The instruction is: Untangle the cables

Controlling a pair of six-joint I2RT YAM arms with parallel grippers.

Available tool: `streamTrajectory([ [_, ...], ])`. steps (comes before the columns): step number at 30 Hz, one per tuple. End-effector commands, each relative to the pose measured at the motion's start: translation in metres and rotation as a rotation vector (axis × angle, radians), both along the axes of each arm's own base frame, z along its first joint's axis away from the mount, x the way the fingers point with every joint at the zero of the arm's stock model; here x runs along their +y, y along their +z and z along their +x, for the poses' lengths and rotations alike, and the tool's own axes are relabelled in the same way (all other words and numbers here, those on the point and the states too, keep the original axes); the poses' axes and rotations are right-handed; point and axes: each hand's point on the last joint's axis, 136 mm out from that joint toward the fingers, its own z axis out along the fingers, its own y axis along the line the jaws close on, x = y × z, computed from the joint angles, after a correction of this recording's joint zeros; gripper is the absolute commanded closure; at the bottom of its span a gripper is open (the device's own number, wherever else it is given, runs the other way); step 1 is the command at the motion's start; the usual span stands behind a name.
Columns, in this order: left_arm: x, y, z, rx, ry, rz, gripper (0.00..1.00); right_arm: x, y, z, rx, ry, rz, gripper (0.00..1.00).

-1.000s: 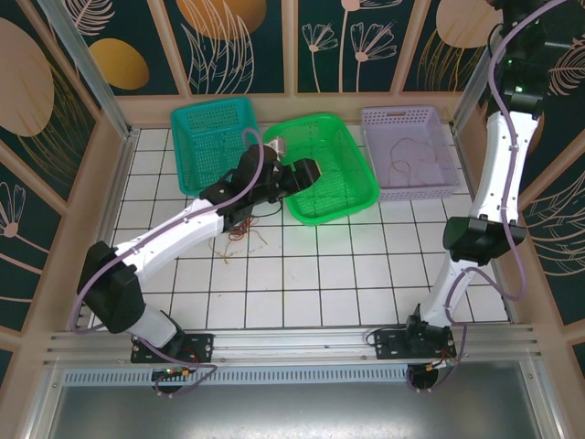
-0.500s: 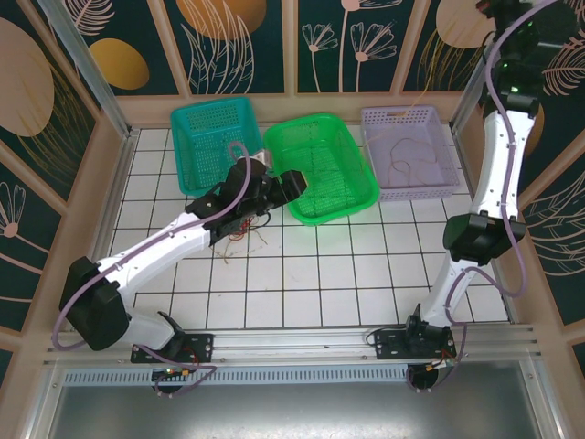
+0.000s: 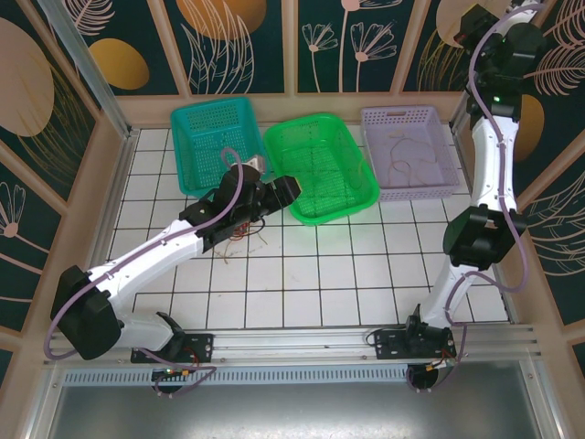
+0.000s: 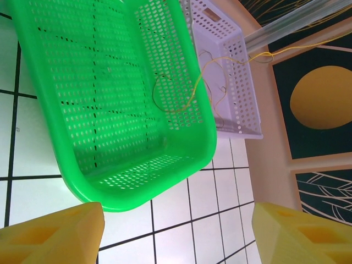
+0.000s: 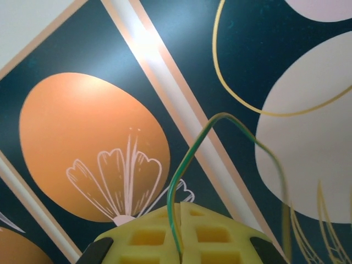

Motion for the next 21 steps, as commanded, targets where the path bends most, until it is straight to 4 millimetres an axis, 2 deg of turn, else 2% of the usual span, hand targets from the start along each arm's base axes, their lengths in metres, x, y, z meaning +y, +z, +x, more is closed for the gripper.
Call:
streamTrajectory([
  [1,0.002,0.005,-0.002,-0.002,0.007,-0.017,0.29,-0.011,-0.03,0.007,0.102,-0.081,-0.024,1.0],
  [4,0.001,0.006,-0.002,-0.001,0.005,-0.026,0.29,-0.029,-0.091,0.025,0.266,-0.142,-0.014,1.0],
  [5,0.001,0.006,-0.002,0.001,0.004,-0.026,0.29,-0.031,-0.104,0.029,0.31,-0.155,-0.012,0.9],
  [6,0.001,0.007,-0.003,0.003,0.004,-0.027,0.29,-0.034,-0.124,0.033,0.375,-0.173,0.001,0.74],
  [7,0.002,0.007,-0.003,0.004,0.006,-0.026,0.29,-0.033,-0.14,0.037,0.431,-0.162,0.008,0.65],
  [10,0.005,0.01,-0.005,-0.001,0.015,-0.022,0.29,-0.007,-0.159,0.041,0.517,-0.131,-0.079,0.47],
  [13,0.01,0.011,-0.006,-0.003,0.024,-0.004,0.29,0.028,-0.165,0.034,0.557,-0.12,-0.179,0.36],
  [15,0.013,0.011,-0.006,-0.003,0.034,0.015,0.29,0.043,-0.176,0.025,0.602,-0.123,-0.186,0.34],
  [17,0.017,0.008,-0.006,0.0,0.046,0.035,0.29,0.057,-0.194,0.01,0.669,-0.114,-0.134,0.36],
  [21,0.029,-0.002,-0.009,0.02,0.074,0.073,0.29,0.094,-0.254,-0.032,0.84,-0.034,0.068,0.45],
])
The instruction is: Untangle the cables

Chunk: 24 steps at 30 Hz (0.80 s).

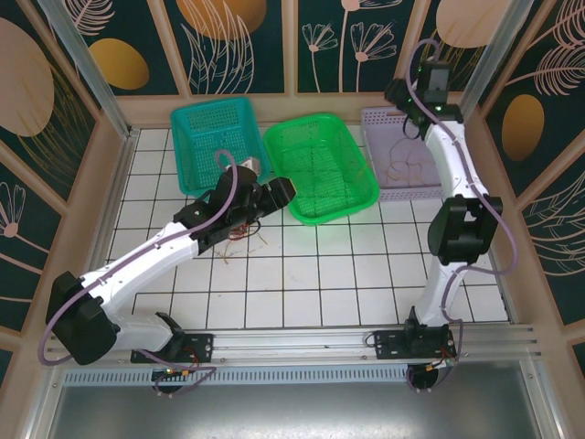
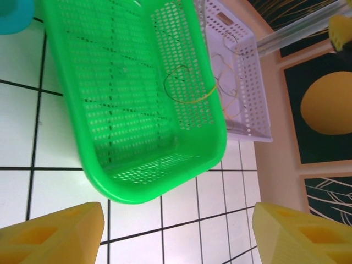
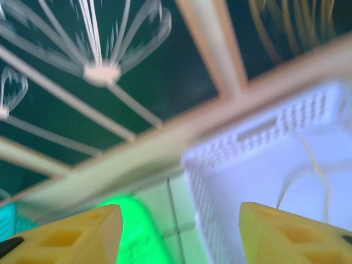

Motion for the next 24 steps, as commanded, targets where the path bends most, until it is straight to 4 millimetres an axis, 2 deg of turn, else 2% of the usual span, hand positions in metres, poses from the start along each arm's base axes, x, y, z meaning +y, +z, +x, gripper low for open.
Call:
streamTrajectory([
  [1,0.018,-0.003,-0.004,-0.001,0.04,0.044,0.29,0.011,-0.027,-0.045,0.121,-0.062,0.171,0.46],
  [5,0.035,-0.008,-0.01,0.007,0.074,0.052,0.28,0.05,-0.069,-0.078,0.252,-0.049,0.355,0.48],
  [7,0.042,-0.006,-0.013,-0.007,0.081,0.049,0.28,0.06,-0.096,-0.089,0.347,-0.072,0.387,0.51],
  [9,0.047,-0.007,-0.017,-0.026,0.081,0.047,0.25,0.059,-0.116,-0.094,0.407,-0.108,0.387,0.52],
  [13,0.045,0.019,-0.024,-0.154,0.02,-0.008,0.21,0.055,-0.128,-0.083,0.409,-0.123,0.406,0.55],
  [16,0.048,0.03,-0.026,-0.192,0.02,-0.014,0.19,0.055,-0.14,-0.075,0.453,-0.128,0.396,0.58],
  [24,0.047,0.033,-0.027,-0.185,0.016,-0.027,0.19,0.056,-0.167,-0.065,0.498,-0.149,0.403,0.67],
])
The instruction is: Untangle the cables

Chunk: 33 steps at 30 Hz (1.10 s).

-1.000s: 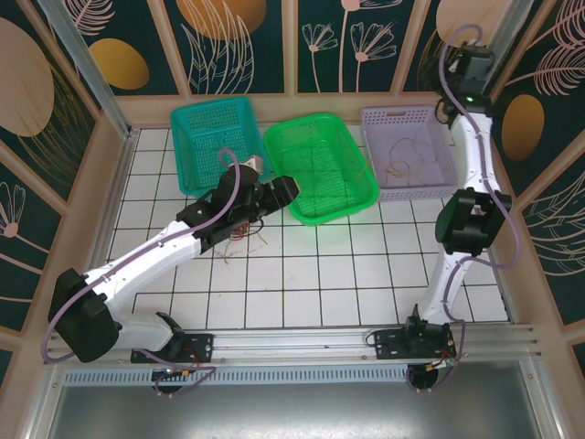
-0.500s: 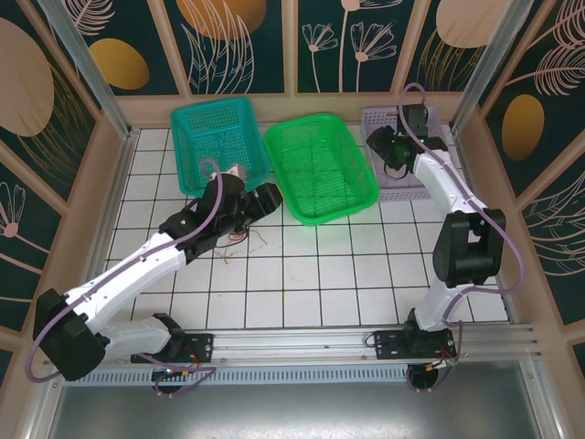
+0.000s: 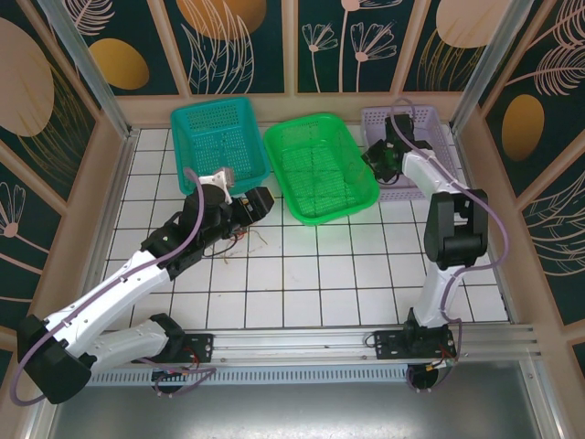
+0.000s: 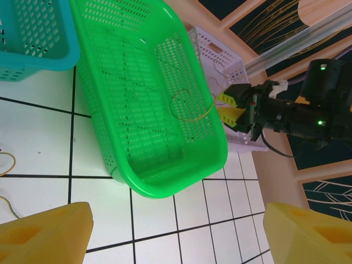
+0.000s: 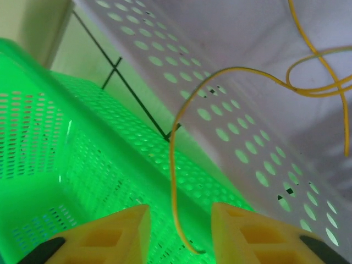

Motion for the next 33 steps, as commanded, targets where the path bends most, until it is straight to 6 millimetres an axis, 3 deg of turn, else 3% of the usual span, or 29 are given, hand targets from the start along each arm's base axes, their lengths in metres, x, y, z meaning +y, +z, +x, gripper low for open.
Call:
streamTrajectory([
  [1,-0.001,0.012,0.002,-0.044,-0.007,-0.018,0.19,0.001,0.005,0.011,-0.01,-0.013,0.021,0.67],
  [10,-0.003,0.012,0.002,-0.039,-0.013,-0.034,0.2,0.004,-0.006,0.018,0.005,-0.034,0.057,0.78],
  [15,-0.005,0.013,0.003,-0.041,-0.014,-0.037,0.2,0.004,-0.002,0.022,-0.009,-0.055,0.071,0.82],
  [18,-0.005,0.014,0.004,-0.04,-0.011,-0.041,0.21,0.003,0.006,0.026,-0.027,-0.068,0.072,0.96],
  [22,-0.004,0.021,0.004,-0.051,-0.004,-0.045,0.21,0.0,0.035,0.03,-0.09,-0.086,0.067,1.0],
  [25,-0.002,0.024,0.006,-0.058,0.005,-0.033,0.21,-0.009,0.072,0.035,-0.167,-0.101,0.045,1.0],
  [29,-0.002,0.029,0.007,-0.067,0.007,-0.031,0.21,-0.033,0.118,0.04,-0.256,-0.128,-0.001,1.0],
  [33,-0.005,0.03,0.009,-0.066,0.001,-0.037,0.21,-0.072,0.131,0.041,-0.283,-0.171,-0.063,1.0],
])
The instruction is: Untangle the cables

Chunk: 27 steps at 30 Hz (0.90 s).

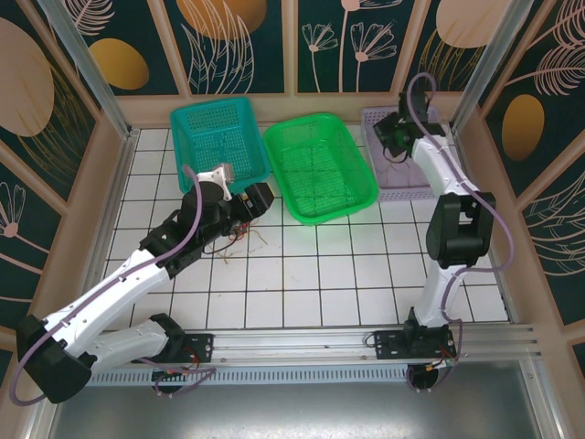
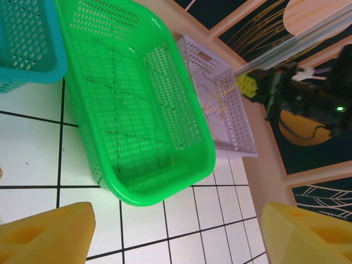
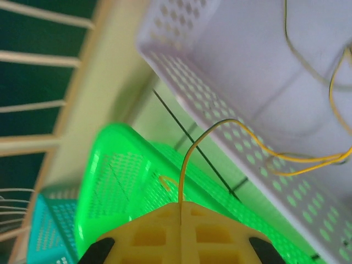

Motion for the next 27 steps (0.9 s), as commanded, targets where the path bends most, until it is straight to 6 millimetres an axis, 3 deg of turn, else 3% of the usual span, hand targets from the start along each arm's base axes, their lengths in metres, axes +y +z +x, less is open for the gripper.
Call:
streamTrajectory([
  [1,-0.003,0.016,0.005,-0.039,-0.001,-0.013,0.21,-0.045,0.036,-0.006,-0.059,-0.064,-0.079,1.0],
  [4,-0.004,0.017,0.005,-0.038,-0.004,-0.016,0.21,-0.077,0.035,-0.007,-0.08,-0.11,-0.101,1.0],
  [7,-0.003,0.015,0.005,-0.031,-0.002,-0.015,0.21,-0.096,0.019,-0.006,-0.055,-0.124,-0.107,1.0],
  [14,0.006,0.004,0.003,0.011,0.039,0.005,0.21,-0.094,-0.058,-0.004,0.098,-0.053,-0.041,1.0],
  [15,0.007,0.003,0.003,0.018,0.042,0.008,0.21,-0.093,-0.061,-0.004,0.108,-0.033,-0.037,0.92],
  [17,0.009,-0.001,0.002,0.031,0.049,0.012,0.2,-0.09,-0.054,-0.002,0.093,-0.005,-0.042,0.76],
  [19,0.011,-0.003,0.001,0.041,0.059,0.014,0.2,-0.088,-0.042,-0.002,0.068,0.013,-0.041,0.66],
  [22,0.012,-0.005,0.001,0.05,0.067,0.007,0.2,-0.085,-0.022,-0.003,0.045,0.037,-0.054,0.59],
  [27,0.025,-0.024,0.004,0.123,0.139,0.046,0.19,-0.091,0.037,-0.012,-0.051,0.022,-0.123,0.53],
])
